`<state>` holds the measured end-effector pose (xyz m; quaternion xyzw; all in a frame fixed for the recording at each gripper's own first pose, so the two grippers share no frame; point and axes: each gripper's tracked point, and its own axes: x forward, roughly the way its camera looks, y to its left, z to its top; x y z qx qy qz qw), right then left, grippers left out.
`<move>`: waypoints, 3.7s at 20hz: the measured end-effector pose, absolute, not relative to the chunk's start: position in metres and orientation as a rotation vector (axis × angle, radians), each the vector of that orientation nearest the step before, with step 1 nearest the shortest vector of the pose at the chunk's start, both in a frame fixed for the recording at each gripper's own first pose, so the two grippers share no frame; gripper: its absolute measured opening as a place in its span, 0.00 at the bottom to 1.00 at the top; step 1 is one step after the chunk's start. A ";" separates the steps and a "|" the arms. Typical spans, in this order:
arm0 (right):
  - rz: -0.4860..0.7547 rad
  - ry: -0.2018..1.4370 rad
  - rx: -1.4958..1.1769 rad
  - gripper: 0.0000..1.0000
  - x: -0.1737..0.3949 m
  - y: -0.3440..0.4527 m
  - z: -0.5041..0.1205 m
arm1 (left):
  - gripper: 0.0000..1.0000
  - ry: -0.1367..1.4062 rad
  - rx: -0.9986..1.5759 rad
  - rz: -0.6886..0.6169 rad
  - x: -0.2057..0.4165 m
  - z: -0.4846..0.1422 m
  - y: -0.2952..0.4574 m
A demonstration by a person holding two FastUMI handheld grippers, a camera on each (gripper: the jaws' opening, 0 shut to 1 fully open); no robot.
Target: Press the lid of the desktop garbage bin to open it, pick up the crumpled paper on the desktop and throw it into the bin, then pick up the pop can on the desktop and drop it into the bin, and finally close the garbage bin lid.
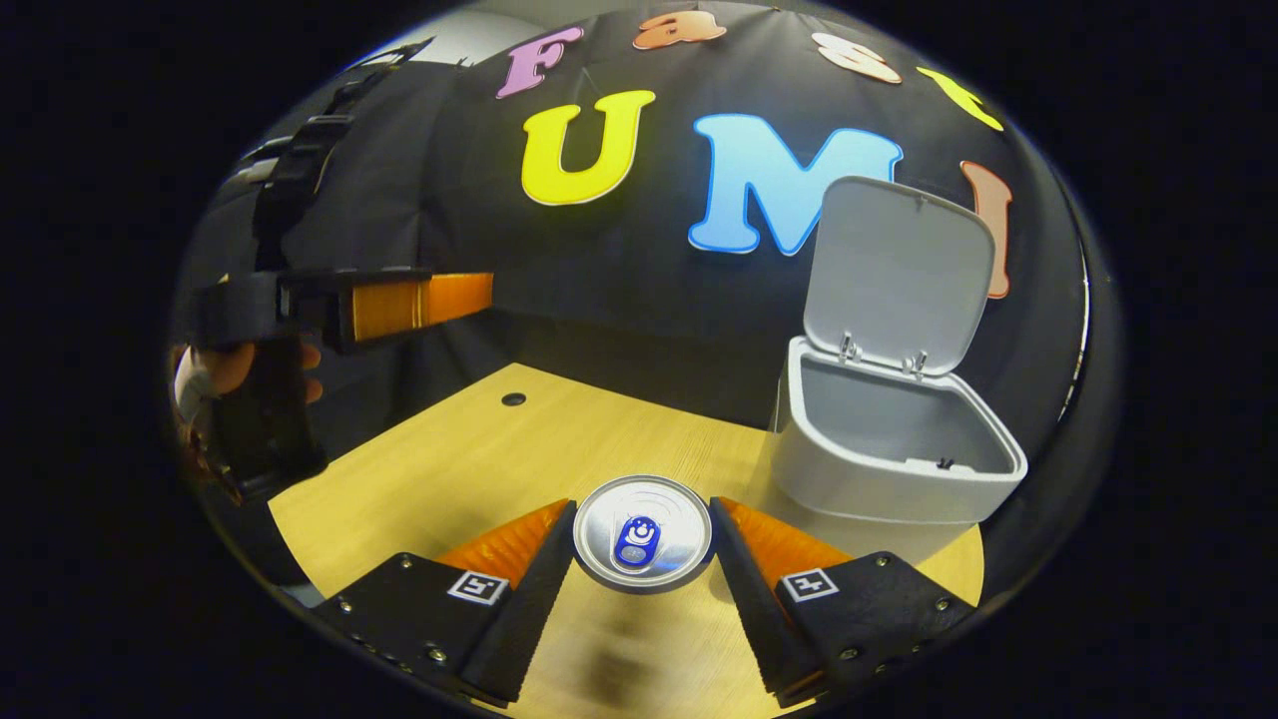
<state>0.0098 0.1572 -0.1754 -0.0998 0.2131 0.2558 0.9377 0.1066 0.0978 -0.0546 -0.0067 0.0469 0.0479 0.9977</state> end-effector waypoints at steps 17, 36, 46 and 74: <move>0.361 0.138 -0.112 0.84 0.084 0.113 -0.041 | 0.94 0.106 -0.019 0.099 0.115 -0.057 0.097; 0.154 0.329 -0.100 0.85 0.146 0.006 -0.118 | 0.94 0.142 -0.020 0.132 0.117 -0.070 0.111; 0.157 0.275 -0.089 0.92 0.148 0.013 -0.093 | 0.94 0.143 -0.028 0.126 0.118 -0.072 0.108; 0.116 0.010 -0.083 0.91 0.244 0.029 0.048 | 0.94 0.166 -0.053 0.153 0.112 -0.082 0.124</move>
